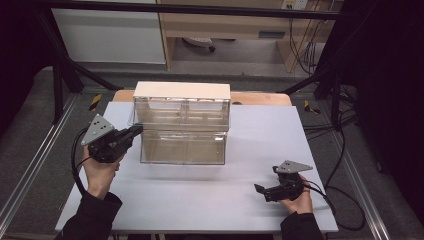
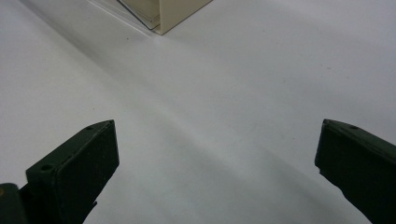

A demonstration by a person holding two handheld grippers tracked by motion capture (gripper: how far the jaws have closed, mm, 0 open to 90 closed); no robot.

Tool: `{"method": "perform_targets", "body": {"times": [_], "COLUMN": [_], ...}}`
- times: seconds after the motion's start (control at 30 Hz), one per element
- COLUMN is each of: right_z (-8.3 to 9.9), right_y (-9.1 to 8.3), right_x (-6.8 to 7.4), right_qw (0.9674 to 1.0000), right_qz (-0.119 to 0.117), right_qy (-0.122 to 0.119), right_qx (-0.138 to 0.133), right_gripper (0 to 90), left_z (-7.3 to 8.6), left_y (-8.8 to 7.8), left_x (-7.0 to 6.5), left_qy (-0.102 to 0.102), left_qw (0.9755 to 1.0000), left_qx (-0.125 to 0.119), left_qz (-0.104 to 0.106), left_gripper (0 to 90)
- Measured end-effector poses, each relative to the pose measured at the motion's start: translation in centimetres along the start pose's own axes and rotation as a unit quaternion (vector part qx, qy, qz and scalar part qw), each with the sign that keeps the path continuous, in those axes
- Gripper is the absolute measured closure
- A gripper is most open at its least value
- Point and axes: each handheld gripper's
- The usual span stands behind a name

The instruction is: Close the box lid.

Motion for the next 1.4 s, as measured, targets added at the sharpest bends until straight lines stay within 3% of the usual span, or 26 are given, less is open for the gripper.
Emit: {"method": "perform_targets", "body": {"times": [0.87,1.1,1.3,1.4], "right_z": [0.1,0.1,0.1,0.1], "right_y": [-0.1,-0.1,-0.2,-0.2], "right_x": [-0.1,-0.1,-0.1,-0.1], "right_qw": [1.0,1.0,1.0,1.0], "right_qz": [0.002,0.002,0.003,0.003], "right_qy": [0.002,0.004,0.005,0.006], "right_qx": [0.002,0.003,0.001,0.002], "right_gripper": [0.4,0.4,0.4,0.4], "left_z": [1.1,2.0,3.2,4.0], "left_y": [0.8,1.0,0.1,-0.3], "left_x": [-0.3,-0.5,0.0,0.5], "left_qy": [0.006,0.015,0.012,0.015], "left_qw": [0.9992,0.9977,0.9961,0.9948], "left_qx": [0.039,0.065,0.085,0.1], "left_qz": [0.005,0.014,0.016,0.015], "left_gripper": [89.6,89.6,89.4,85.0]}}
Point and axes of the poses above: each handheld gripper's, and its own axes: y roughly forward along the jaws, z roughly out of its underside, x roughly to its left, and after that the axes turned 7 degrees about -y, right-handed
